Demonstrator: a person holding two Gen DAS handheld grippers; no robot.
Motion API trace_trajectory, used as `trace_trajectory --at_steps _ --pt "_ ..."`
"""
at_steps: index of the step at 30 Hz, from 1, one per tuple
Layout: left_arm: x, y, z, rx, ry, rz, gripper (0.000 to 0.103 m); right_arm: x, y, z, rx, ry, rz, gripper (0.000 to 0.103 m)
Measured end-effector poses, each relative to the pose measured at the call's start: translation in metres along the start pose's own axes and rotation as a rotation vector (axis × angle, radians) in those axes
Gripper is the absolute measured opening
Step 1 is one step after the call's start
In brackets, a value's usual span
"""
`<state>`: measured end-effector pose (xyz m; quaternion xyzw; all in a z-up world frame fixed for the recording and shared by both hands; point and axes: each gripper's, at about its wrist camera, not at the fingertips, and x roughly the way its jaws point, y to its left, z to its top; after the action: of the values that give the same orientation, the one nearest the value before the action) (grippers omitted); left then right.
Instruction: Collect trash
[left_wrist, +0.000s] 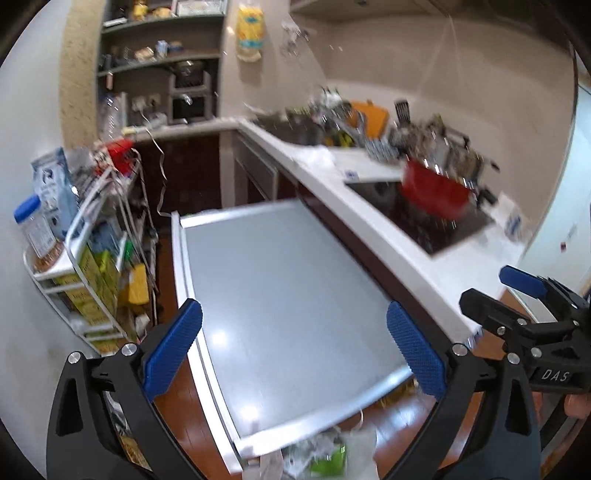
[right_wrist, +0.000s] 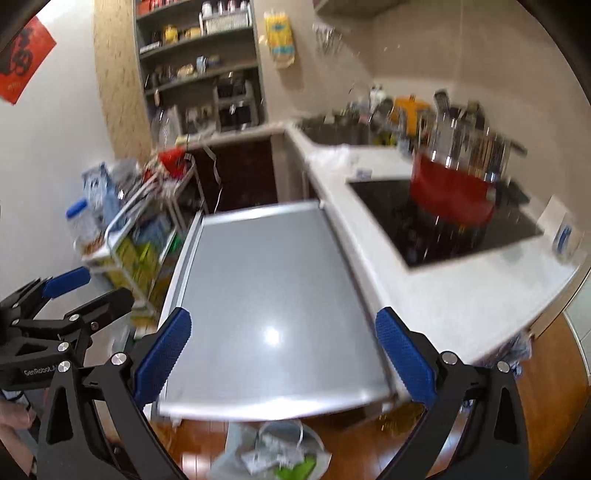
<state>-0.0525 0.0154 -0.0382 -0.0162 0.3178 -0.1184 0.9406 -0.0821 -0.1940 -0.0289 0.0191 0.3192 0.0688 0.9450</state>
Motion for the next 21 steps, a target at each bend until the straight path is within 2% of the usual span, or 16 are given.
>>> trace_trajectory --at_steps 3,7,11,16,21 --pt "-0.003 0.003 0.015 -0.004 -0.042 0.037 0.101 -0.004 -0.001 0.022 0.021 -0.043 -0.008 0.098" --pt "-0.005 0.012 0.031 -0.031 -0.075 0.036 0.101 -0.008 0.003 0.036 0.030 -0.075 -0.016 0.098" --pt "-0.006 0.017 0.038 -0.045 -0.104 0.038 0.101 -0.011 0.012 0.043 0.015 -0.105 -0.046 0.098" --pt "-0.007 0.015 0.046 -0.019 -0.135 0.113 0.101 -0.010 0.018 0.046 -0.002 -0.116 -0.068 0.098" --pt "-0.006 0.015 0.052 -0.009 -0.146 0.118 0.101 -0.006 0.018 0.048 0.003 -0.117 -0.071 0.099"
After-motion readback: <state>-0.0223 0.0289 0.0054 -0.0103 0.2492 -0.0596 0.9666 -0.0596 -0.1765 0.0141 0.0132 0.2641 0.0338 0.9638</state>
